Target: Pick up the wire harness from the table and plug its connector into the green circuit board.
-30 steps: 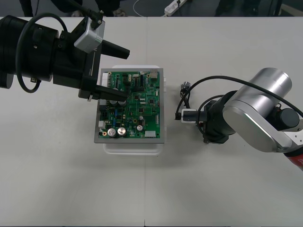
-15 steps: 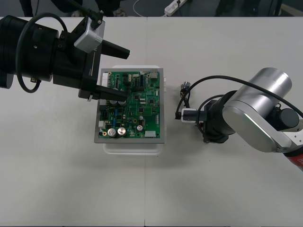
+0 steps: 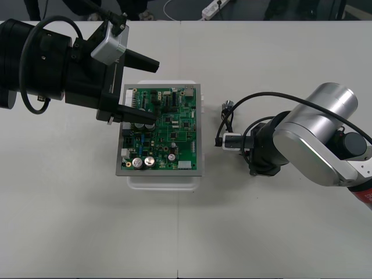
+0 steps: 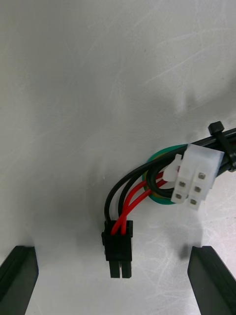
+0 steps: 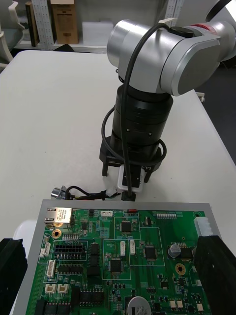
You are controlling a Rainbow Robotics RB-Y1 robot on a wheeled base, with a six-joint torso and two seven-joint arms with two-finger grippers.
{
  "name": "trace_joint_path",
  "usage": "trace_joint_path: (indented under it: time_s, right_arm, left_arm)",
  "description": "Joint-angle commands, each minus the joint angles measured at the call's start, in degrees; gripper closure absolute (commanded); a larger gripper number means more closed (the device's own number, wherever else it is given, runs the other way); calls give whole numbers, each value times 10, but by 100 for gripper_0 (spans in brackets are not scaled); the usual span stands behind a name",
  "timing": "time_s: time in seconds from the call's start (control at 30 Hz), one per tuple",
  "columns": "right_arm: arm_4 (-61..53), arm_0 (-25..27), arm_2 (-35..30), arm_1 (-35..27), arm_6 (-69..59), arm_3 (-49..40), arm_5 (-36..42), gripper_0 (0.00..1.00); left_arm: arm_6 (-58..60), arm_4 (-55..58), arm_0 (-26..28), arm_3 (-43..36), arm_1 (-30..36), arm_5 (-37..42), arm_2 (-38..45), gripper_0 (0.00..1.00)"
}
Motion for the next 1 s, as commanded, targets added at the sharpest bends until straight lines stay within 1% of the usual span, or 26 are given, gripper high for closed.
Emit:
trace_joint_path:
  time_s: [0.03, 0.83, 0.9, 0.97, 1.0]
  right_arm:
    - [-8, 0, 6, 4, -16, 23, -2, 11]
    - [-7, 0, 6, 0, -23, 49, -2, 11]
    - [-7, 0, 6, -1, -26, 49, -2, 61]
    - [-7, 0, 6, -1, -28, 49, -2, 82]
    - [-7, 0, 6, -1, -29, 49, -2, 91]
  left_arm:
    - [37, 0, -26, -20, -9, 29, -8, 0]
    - [37, 0, -26, -20, -9, 29, -8, 0]
    - [37, 0, -26, -20, -9, 29, -8, 0]
    - [37, 0, -26, -20, -9, 29, -8, 0]
    - [37, 0, -26, -20, -9, 29, -8, 0]
